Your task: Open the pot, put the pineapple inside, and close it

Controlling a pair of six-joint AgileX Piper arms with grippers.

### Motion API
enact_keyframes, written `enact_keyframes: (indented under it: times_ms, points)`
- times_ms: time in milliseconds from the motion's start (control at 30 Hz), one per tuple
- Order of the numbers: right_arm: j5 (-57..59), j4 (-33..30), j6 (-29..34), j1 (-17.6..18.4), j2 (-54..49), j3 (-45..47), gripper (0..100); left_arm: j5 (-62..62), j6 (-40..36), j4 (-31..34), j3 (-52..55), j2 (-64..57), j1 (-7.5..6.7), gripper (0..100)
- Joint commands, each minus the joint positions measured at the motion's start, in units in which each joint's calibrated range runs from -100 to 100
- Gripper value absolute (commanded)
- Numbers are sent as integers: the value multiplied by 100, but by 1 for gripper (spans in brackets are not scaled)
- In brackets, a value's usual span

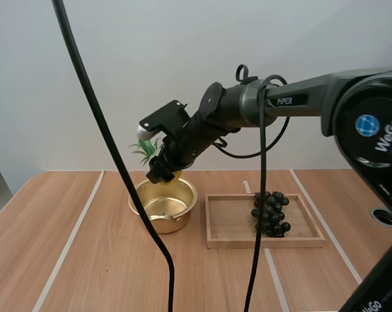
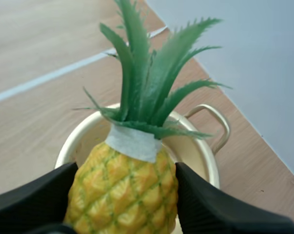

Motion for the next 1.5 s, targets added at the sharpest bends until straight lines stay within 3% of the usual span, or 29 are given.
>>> enact_keyframes:
  times_ms: [0, 933, 1467]
  points:
    - [-31, -374, -33, 27, 251, -43, 0, 88, -37, 175, 3, -3, -10, 0]
    - [-276, -1121, -101, 33, 1460, -239, 0, 490, -37, 324, 3, 21, -10, 0]
    - [-230, -1158, 95, 33, 1633, -239, 0, 505, -37, 324, 3, 21, -10, 0]
